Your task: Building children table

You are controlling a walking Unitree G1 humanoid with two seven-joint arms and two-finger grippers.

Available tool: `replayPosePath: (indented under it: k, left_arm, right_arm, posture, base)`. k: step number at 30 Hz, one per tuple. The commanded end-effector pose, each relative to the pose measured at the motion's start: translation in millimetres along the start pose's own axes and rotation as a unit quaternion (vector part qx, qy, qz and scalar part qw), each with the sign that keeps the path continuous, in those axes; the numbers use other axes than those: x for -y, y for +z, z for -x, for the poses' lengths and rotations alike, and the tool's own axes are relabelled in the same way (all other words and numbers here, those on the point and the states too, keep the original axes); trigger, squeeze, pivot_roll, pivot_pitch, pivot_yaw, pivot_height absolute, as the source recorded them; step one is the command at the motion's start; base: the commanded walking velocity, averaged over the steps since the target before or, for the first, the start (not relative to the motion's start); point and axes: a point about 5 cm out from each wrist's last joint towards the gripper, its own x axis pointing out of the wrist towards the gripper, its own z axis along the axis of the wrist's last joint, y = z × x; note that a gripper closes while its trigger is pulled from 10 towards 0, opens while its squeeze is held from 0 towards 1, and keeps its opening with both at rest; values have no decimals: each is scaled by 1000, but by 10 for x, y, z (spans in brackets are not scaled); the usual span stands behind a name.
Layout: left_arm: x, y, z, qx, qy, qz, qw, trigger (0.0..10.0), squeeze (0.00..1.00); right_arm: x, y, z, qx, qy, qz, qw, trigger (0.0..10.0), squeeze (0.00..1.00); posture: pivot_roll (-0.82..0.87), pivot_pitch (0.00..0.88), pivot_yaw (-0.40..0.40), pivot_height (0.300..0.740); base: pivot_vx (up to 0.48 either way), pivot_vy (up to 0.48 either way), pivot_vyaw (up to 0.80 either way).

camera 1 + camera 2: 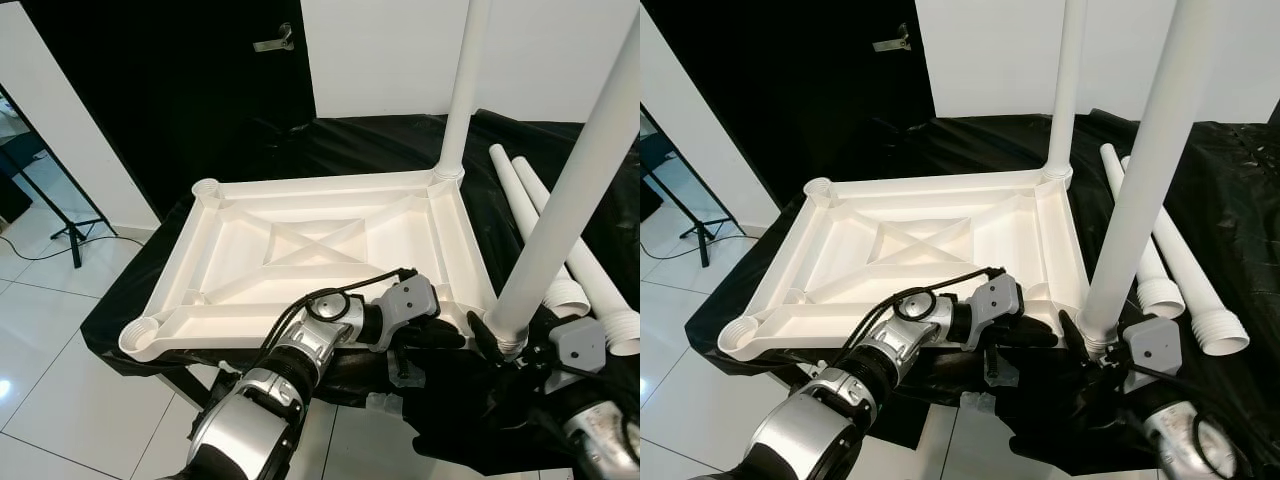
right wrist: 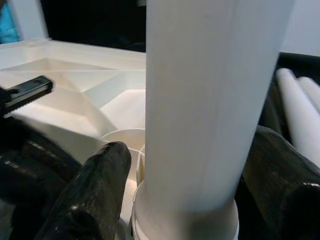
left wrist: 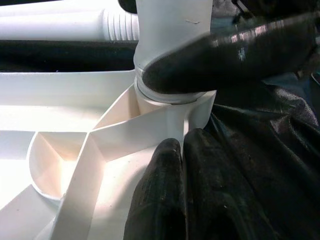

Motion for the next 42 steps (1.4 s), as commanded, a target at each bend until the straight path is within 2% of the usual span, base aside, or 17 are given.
replayPosePath:
  k: [1, 2, 3, 4, 11, 14, 16, 18, 22, 24, 33, 34, 36, 37, 40, 41, 42]
  left_arm:
    - [191, -440, -49, -83, 34, 80, 993, 10000, 0]
    - [188, -437, -50, -82, 35, 80, 993, 10000, 0]
    - [186, -437, -48, -82, 36, 80, 993, 10000, 0]
    - [184, -440, -42, -83, 36, 80, 993, 10000, 0]
    - [178, -451, -25, -84, 38, 81, 992, 10000, 0]
    - [180, -452, -23, -85, 37, 80, 993, 10000, 0]
    - [170, -439, -30, -82, 41, 80, 993, 10000, 0]
    - [170, -439, -30, -82, 41, 80, 993, 10000, 0]
    - [172, -438, -33, -82, 40, 80, 993, 10000, 0]
    - [178, -448, -26, -84, 37, 79, 993, 10000, 0]
    - [171, -439, -32, -85, 38, 78, 993, 10000, 0]
    - [176, -441, -36, -85, 37, 78, 993, 10000, 0]
    - [176, -441, -36, -85, 37, 78, 993, 10000, 0]
    - [179, -441, -38, -85, 37, 77, 993, 10000, 0]
    - [180, -442, -38, -84, 36, 78, 993, 10000, 0]
    - [181, -441, -37, -84, 35, 77, 993, 10000, 0]
    - [180, -441, -35, -85, 34, 76, 993, 10000, 0]
  right_arm:
    - [-36, -18, 4, -11, 45, -9, 999, 10000, 0]
    - [-44, -23, 10, -16, 64, -8, 998, 9843, 0]
    - [-48, -37, 25, -23, 82, -8, 996, 7255, 0]
    - [-36, -50, 41, -28, 96, -11, 995, 0, 0]
    - [9, -114, 90, -53, 122, -29, 991, 0, 0]
    - [-75, -178, 127, -63, 110, -50, 991, 0, 0]
    - [-174, -191, 95, -51, 29, -84, 995, 0, 0]
    - [-174, -191, 95, -51, 29, -84, 995, 0, 0]
    - [-255, -240, 80, -55, -69, -102, 991, 0, 0]
    - [-259, -263, 84, -61, -143, -107, 982, 0, 0]
    - [-130, -382, 157, -122, -263, -67, 955, 0, 0]
    - [-130, -386, 137, -124, -255, -64, 957, 4039, 0]
    - [-130, -386, 137, -124, -255, -64, 957, 4039, 0]
    - [-143, -365, 96, -117, -233, -61, 963, 10000, 0]
    - [-154, -349, 67, -112, -217, -59, 968, 10000, 0]
    - [-157, -304, 39, -93, -192, -61, 975, 10000, 1000]
    - [-150, -265, 16, -79, -160, -57, 982, 10000, 1000]
  posture:
    - [-7, 0, 91, 740]
    - [-6, 0, 91, 740]
    - [-4, 0, 91, 740]
    - [-3, 0, 91, 740]
    - [-4, 0, 93, 740]
    - [0, 0, 87, 740]
    - [6, 0, 85, 740]
    - [6, 0, 85, 740]
    - [1, 0, 91, 740]
    - [2, 0, 92, 740]
    - [-2, 0, 89, 740]
    - [-4, 0, 91, 740]
    - [-4, 0, 91, 740]
    - [-3, 0, 94, 740]
    - [-4, 0, 96, 740]
    - [-6, 0, 99, 740]
    - [-5, 0, 100, 740]
  base:
    - [0, 0, 0]
    - [0, 0, 0]
    - [0, 0, 0]
    - [0, 0, 0]
    - [0, 0, 0]
    - [0, 0, 0]
    - [0, 0, 0]
    - [0, 0, 0]
    - [0, 0, 0]
    - [0, 0, 0]
    - [0, 0, 0]
    - [0, 0, 0]
    - [0, 0, 0]
    - [0, 0, 0]
    - [0, 0, 0]
    - [0, 0, 0]
    - [0, 0, 0]
